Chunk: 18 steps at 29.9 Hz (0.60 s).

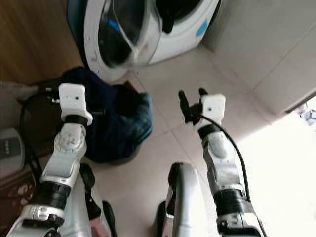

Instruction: Clothes washing

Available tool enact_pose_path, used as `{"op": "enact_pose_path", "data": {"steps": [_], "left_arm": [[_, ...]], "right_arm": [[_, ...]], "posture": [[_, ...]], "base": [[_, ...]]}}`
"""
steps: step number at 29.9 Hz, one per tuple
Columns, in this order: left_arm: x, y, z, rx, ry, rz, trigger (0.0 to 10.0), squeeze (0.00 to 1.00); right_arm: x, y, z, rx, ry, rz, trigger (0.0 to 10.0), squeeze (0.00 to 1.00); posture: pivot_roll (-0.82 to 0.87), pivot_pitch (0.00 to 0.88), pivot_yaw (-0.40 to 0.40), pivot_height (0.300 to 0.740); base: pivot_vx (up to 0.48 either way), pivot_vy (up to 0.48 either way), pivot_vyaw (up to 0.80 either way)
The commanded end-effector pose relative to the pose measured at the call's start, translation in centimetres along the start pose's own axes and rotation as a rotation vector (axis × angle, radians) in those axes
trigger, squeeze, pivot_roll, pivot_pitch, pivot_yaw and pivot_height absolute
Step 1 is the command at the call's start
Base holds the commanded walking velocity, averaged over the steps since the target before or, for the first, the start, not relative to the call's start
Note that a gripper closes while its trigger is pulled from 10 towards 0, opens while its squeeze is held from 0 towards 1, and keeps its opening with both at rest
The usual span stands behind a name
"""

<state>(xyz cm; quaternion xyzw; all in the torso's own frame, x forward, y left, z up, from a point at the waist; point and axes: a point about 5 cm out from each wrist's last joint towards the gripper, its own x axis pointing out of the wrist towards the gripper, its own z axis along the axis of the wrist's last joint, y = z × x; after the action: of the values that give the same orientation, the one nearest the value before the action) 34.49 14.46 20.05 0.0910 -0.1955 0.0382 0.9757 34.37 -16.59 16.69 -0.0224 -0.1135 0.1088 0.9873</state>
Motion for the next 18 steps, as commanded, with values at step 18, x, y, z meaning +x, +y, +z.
{"op": "enact_pose_path", "data": {"steps": [18], "left_arm": [[-0.08,0.00,0.99,-0.013,-0.040,-0.005,10.0,0.00]], "right_arm": [[-0.33,-0.14,-0.07,0.013,-0.006,0.004,10.0,0.00]], "posture": [[0.09,0.274,-0.107,0.547]], "base": [[0.000,0.000,0.00]]}}
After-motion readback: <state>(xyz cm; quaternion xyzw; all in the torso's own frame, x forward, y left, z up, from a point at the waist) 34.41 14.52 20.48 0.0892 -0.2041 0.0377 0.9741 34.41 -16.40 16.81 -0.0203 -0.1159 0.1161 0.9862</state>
